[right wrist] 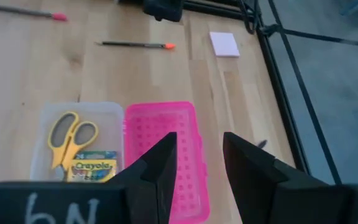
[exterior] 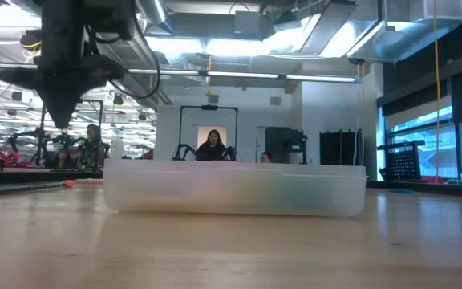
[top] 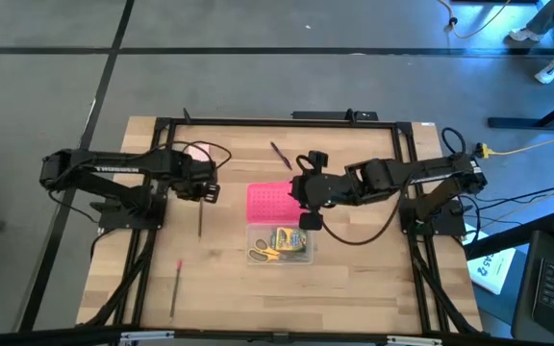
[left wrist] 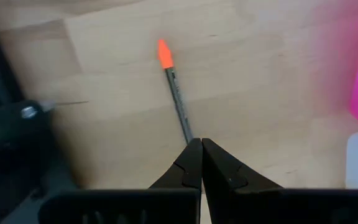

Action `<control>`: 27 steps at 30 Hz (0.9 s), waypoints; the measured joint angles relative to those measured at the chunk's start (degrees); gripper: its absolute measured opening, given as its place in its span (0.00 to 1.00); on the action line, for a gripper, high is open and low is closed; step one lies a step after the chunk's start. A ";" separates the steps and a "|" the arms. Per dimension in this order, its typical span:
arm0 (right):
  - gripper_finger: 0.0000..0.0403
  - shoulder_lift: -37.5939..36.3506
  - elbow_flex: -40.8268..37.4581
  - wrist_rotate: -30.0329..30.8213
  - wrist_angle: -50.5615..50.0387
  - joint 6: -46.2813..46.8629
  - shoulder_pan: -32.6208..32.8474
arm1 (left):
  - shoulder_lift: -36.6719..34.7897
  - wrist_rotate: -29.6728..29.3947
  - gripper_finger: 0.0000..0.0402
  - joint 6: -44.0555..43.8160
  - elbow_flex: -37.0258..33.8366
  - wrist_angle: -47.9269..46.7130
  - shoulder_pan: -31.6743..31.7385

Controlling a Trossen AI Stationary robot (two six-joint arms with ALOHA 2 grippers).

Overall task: Pack school essentials
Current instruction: Put the top black pencil into the pink supply box

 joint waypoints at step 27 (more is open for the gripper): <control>0.33 0.02 -0.02 -11.11 -2.01 -4.07 -6.17 | 0.00 0.03 0.00 13.09 -2.82 6.97 6.20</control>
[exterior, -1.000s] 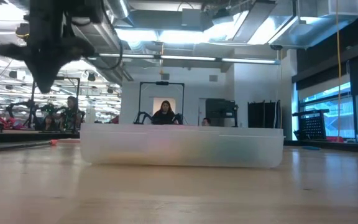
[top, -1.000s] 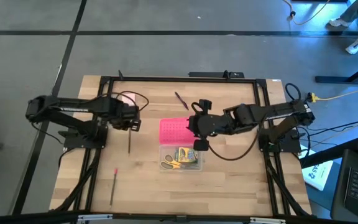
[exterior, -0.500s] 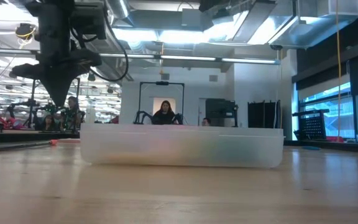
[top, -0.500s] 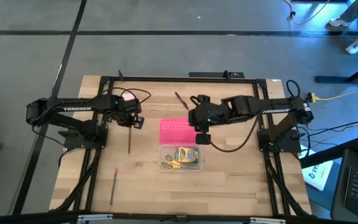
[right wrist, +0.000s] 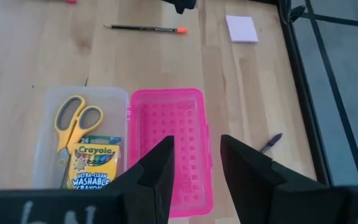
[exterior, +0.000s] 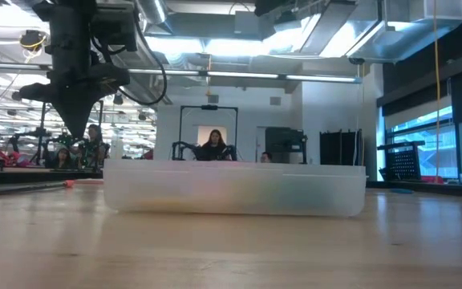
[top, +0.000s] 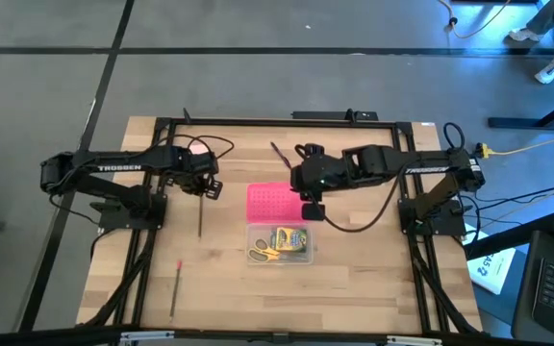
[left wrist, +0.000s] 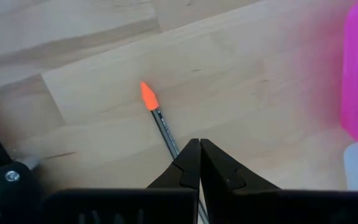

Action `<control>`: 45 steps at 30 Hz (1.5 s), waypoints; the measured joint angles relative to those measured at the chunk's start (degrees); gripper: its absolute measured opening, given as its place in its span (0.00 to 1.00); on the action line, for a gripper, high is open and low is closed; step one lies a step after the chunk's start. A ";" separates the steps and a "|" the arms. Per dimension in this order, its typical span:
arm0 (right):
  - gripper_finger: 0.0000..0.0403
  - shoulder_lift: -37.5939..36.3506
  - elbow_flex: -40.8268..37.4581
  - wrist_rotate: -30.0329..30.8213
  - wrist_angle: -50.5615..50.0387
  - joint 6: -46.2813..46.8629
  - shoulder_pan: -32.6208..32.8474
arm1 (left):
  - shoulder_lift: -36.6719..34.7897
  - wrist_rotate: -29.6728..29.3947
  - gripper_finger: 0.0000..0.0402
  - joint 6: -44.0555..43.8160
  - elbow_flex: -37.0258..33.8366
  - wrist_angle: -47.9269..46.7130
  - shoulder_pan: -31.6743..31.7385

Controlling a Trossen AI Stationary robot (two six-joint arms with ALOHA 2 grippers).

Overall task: Pack school essentials
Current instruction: Put the top black pencil into the pink supply box

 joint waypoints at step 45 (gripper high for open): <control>0.33 0.04 0.00 0.04 0.87 0.02 0.00 | 2.68 -4.52 0.37 -10.29 0.00 -0.66 0.00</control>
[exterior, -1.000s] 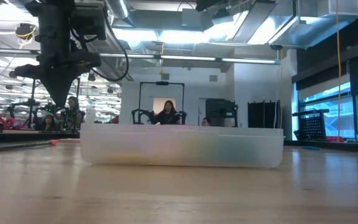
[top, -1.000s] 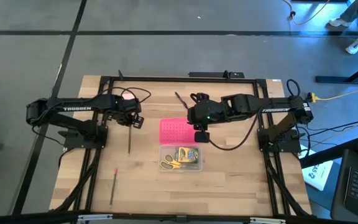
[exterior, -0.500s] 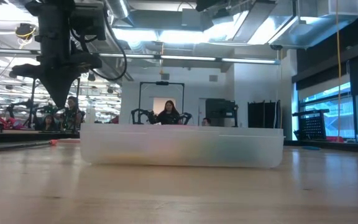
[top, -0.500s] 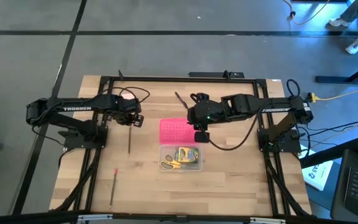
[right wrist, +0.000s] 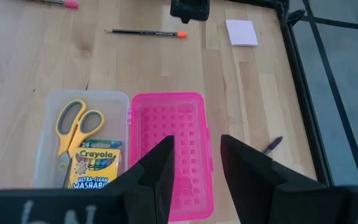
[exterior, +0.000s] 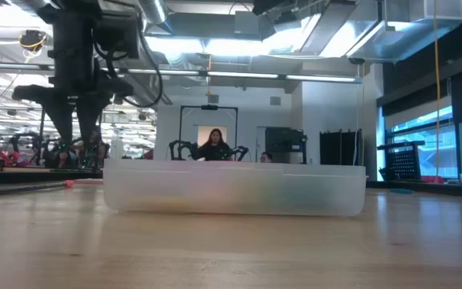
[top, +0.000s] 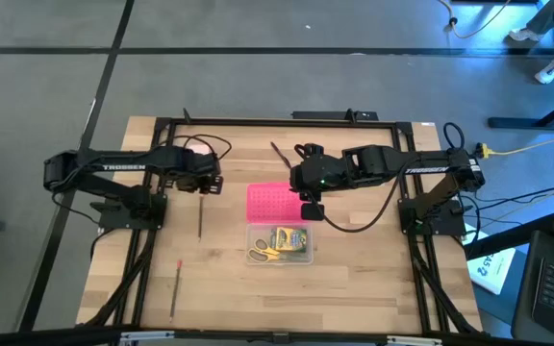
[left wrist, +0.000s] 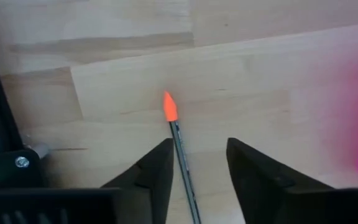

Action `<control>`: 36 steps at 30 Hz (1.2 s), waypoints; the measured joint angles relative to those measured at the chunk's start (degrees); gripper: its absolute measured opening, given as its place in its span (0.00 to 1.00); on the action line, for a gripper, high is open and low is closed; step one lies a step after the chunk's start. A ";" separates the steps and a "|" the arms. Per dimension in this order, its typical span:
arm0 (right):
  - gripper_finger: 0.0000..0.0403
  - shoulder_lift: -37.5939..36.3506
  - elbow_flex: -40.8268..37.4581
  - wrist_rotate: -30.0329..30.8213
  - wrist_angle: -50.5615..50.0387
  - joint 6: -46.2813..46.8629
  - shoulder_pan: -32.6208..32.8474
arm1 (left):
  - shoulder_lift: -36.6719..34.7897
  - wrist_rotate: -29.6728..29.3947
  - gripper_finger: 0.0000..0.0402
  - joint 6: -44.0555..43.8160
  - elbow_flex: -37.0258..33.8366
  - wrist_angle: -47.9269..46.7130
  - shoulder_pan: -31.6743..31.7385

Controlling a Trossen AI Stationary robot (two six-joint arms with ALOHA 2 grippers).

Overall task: Pack school essentials
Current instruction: Put the top black pencil into the pink supply box

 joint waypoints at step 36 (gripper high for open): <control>0.33 0.00 0.00 0.00 0.20 -0.01 0.01 | 15.71 0.51 0.58 2.83 -0.02 2.66 4.92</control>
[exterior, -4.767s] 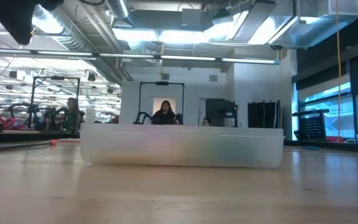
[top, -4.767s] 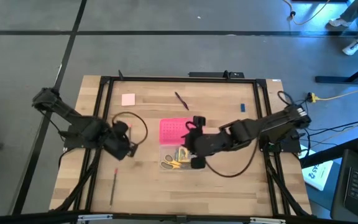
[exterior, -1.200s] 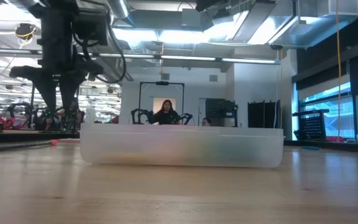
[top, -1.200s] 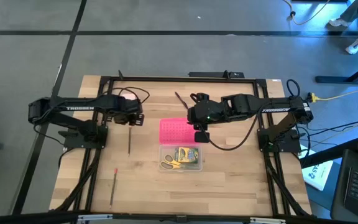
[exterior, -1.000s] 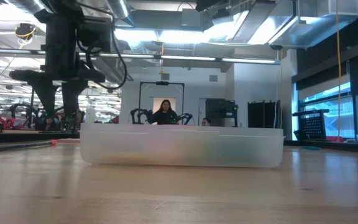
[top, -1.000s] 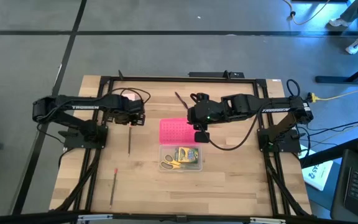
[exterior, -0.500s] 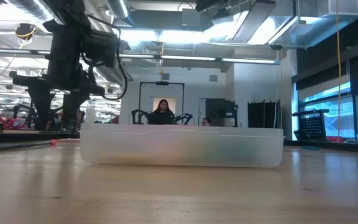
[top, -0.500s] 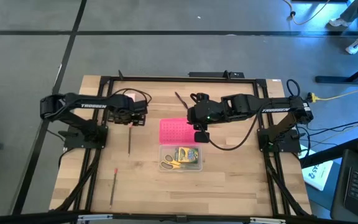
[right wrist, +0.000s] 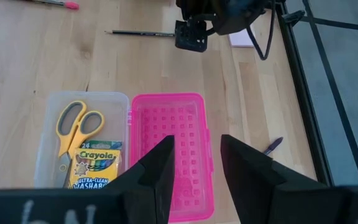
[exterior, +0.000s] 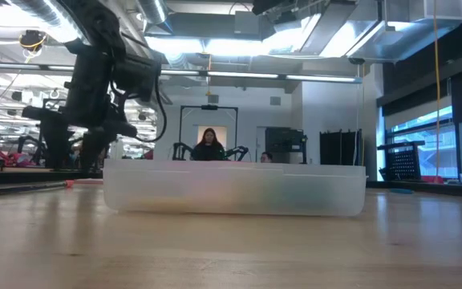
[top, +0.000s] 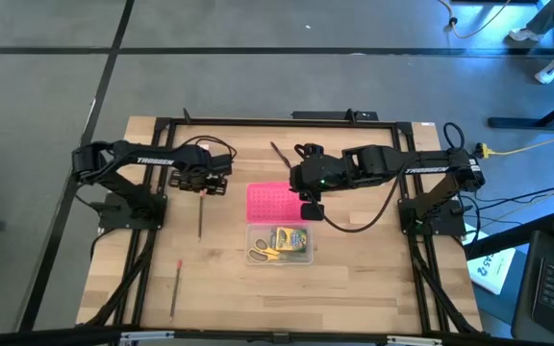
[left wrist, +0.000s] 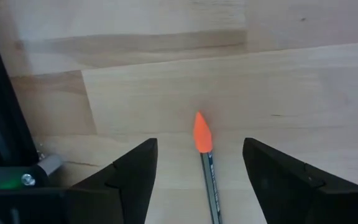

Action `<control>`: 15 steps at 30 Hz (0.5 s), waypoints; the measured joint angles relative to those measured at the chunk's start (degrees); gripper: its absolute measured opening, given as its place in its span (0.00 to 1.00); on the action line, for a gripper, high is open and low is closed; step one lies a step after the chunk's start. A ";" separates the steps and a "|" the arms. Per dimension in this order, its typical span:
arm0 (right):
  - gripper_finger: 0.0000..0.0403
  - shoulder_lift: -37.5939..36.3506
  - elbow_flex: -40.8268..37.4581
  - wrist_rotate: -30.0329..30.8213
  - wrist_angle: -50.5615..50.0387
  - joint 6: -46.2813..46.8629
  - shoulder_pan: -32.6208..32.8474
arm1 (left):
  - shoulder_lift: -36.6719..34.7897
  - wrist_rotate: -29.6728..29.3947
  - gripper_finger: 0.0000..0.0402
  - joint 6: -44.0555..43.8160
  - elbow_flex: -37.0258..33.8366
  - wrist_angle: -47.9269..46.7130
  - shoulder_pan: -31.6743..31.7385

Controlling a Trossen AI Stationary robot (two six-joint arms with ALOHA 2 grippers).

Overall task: Pack school essentials
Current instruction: Put the top black pencil into the pink supply box

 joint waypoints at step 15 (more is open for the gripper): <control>0.33 0.00 0.00 0.00 0.11 0.02 0.00 | 3.62 0.14 0.58 0.09 0.00 1.69 -0.04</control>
